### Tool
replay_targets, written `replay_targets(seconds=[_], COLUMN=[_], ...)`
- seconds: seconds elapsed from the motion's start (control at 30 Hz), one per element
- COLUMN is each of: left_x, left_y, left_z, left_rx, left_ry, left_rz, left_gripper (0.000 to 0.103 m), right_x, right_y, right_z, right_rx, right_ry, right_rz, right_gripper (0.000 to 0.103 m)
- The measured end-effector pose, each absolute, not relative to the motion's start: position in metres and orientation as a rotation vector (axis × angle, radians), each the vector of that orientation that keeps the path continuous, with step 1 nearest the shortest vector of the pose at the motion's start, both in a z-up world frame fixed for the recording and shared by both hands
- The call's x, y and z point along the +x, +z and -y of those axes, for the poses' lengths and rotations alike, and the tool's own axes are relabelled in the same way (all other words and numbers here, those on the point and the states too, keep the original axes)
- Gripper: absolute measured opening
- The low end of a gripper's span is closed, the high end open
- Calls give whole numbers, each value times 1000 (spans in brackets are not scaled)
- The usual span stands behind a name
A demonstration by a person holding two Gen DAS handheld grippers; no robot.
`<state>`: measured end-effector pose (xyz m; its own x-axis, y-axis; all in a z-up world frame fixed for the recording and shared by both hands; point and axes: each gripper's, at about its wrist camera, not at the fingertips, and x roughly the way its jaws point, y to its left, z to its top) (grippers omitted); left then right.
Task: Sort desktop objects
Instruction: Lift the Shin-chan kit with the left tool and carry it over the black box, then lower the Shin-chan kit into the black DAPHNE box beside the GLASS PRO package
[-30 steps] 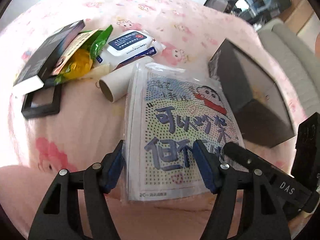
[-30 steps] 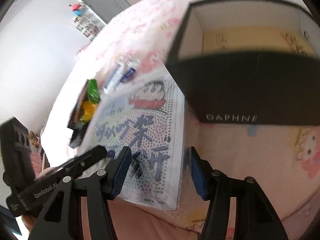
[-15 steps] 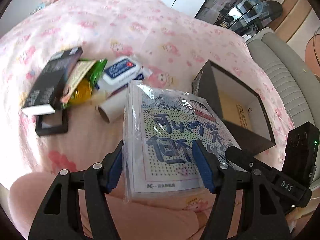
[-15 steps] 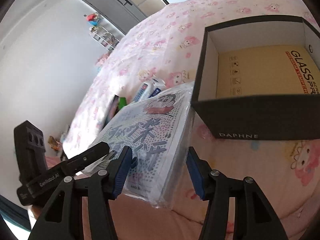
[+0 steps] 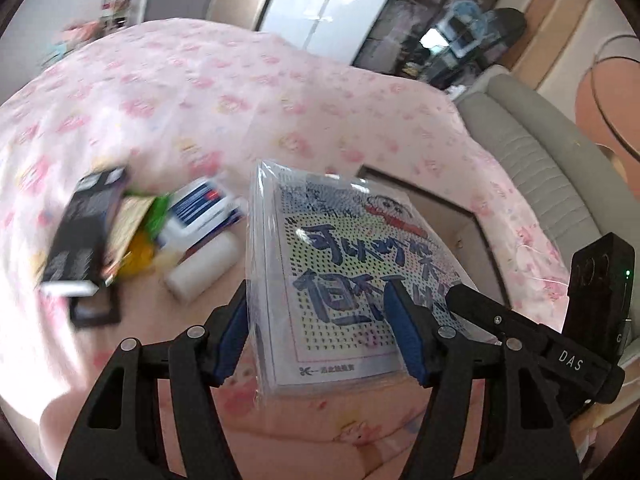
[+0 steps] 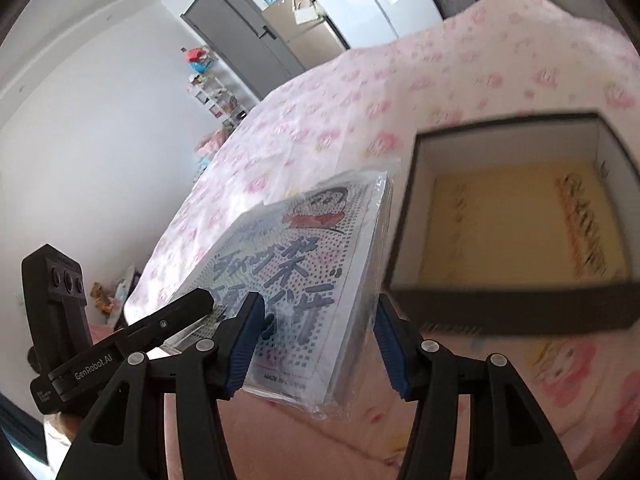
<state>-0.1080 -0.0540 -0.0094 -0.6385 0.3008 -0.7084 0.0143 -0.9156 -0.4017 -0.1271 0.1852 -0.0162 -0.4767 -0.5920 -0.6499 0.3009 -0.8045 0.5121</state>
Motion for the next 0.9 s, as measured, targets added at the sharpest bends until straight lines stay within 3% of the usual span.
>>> replay_targets(seconds=[0.23, 0.4, 0.6, 0.9], left_x=[-173, -212, -247, -257], left_y=[-6, -21, -46, -89], left_z=[-1, -41, -74, -92], left_rx=[-1188, -1250, -1319, -1440], left_ry=[2551, 2483, 2414, 2368], left_rz=[575, 528, 530, 520], left_gripper=[66, 66, 66, 66], right_x=[-168, -191, -212, -228], right_y=[-2, -21, -36, -80], right_z=[-233, -272, -293, -312], right_rx=[1137, 1183, 1257, 1425], right_ry=[-2395, -2432, -2473, -2409], right_rz=[450, 556, 543, 636], right_gripper=[51, 51, 51, 51])
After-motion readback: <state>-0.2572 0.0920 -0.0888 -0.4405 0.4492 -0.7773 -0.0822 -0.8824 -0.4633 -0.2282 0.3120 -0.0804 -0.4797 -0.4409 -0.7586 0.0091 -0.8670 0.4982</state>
